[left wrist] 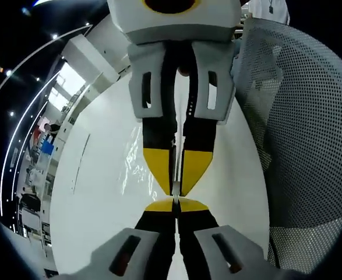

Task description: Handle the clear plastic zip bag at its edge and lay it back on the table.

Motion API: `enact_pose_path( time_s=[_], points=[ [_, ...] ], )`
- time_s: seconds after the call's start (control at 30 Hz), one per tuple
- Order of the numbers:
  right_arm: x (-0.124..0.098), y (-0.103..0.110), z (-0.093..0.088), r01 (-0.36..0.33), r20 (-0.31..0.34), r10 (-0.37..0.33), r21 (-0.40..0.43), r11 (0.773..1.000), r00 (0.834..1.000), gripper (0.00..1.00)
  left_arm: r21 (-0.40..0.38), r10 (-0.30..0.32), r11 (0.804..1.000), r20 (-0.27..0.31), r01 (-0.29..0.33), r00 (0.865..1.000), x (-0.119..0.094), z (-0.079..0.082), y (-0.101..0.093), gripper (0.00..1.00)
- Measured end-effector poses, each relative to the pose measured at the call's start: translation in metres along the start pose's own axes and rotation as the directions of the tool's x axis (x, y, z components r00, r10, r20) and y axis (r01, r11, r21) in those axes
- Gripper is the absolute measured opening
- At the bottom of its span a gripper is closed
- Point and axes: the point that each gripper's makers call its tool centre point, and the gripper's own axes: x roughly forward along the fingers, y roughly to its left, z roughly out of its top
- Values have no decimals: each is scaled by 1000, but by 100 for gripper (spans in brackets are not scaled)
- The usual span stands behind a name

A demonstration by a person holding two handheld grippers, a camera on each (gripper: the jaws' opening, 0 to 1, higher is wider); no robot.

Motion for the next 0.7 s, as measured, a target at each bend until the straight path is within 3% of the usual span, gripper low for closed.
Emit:
enact_pose_path(
  time_s=[0.7],
  points=[
    [-1, 1, -2, -9, -6, 9, 33, 999, 1000, 0, -21, -12, 1000, -9, 12, 1000, 2, -1, -1, 0]
  ],
)
